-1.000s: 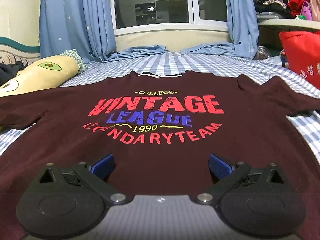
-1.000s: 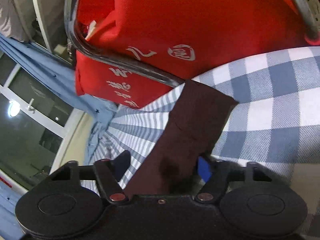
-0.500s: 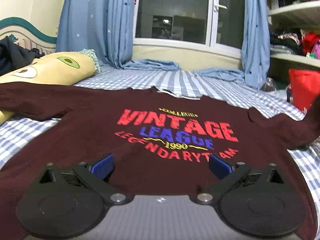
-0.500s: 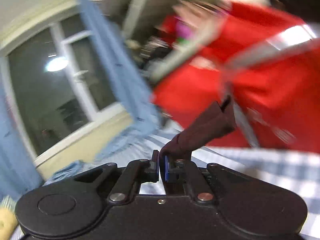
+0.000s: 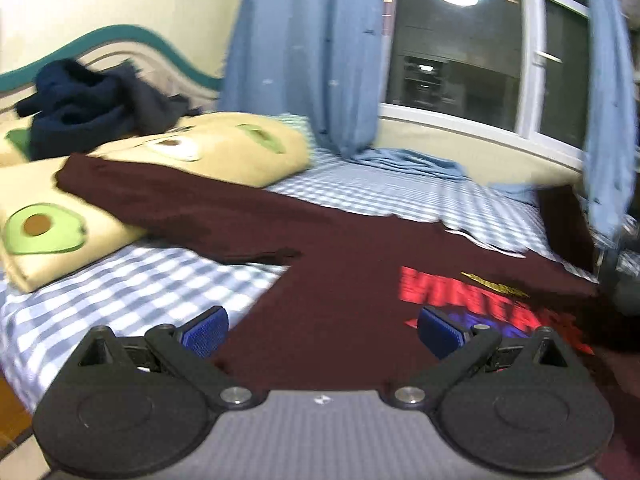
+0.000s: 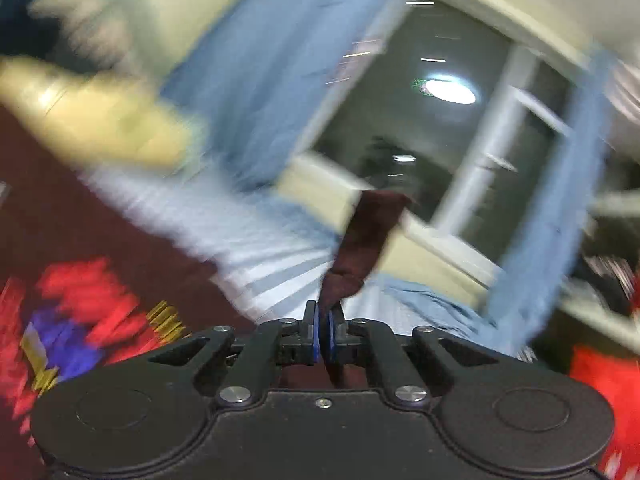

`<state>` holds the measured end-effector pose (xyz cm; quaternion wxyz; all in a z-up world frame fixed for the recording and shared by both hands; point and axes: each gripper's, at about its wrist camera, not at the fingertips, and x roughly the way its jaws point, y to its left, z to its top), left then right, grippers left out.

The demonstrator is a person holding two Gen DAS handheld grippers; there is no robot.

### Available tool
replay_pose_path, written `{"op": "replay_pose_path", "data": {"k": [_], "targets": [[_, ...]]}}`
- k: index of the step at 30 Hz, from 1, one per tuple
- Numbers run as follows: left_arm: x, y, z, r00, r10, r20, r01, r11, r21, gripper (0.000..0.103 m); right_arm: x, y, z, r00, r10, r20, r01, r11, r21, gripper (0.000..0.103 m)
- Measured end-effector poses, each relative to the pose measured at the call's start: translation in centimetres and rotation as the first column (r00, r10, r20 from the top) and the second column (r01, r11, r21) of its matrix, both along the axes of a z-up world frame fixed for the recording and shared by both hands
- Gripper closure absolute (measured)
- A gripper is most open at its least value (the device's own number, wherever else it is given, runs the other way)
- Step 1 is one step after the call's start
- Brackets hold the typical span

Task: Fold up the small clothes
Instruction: 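Carry the held sleeve across the shirt front with the right gripper, then open, then move the left gripper to the other sleeve lying on the pillow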

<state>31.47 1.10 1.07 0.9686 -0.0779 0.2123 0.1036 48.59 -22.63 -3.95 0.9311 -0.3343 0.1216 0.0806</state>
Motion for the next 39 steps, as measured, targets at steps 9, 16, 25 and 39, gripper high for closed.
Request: {"op": "replay_pose_path", "data": {"k": [9,16,25,39], "targets": [[2.1,1.8,0.6,0.999,0.04,-0.024,-0.041,0.999,-0.017,0.001,-1.8,3.9,-5.0,0.977,0.121,-0.178,-0.153,0.972,-0.177,0.069],[7.2,-4.8,0.7,0.987,-0.159,-0.012,0.159,0.987,-0.012,0.001,-5.0,-3.6,-2.2,0.978,0.057,-0.202,-0.059,0.998,-0.001,0.016],[14.6,-14.1,-5.0,0.952,-0.25,-0.174,0.273,0.954,0.121,0.001,-7.3,-16.1,-2.0,0.935,-0.196,-0.296,0.277,0.923,0.265,0.002],[15.6,-12.3,-6.6,0.941,-0.238,-0.241,0.242,0.97,-0.011,0.001,-4.9,-19.5,-3.4,0.882,-0.382,-0.274,0.466,0.79,0.399,0.07]]}}
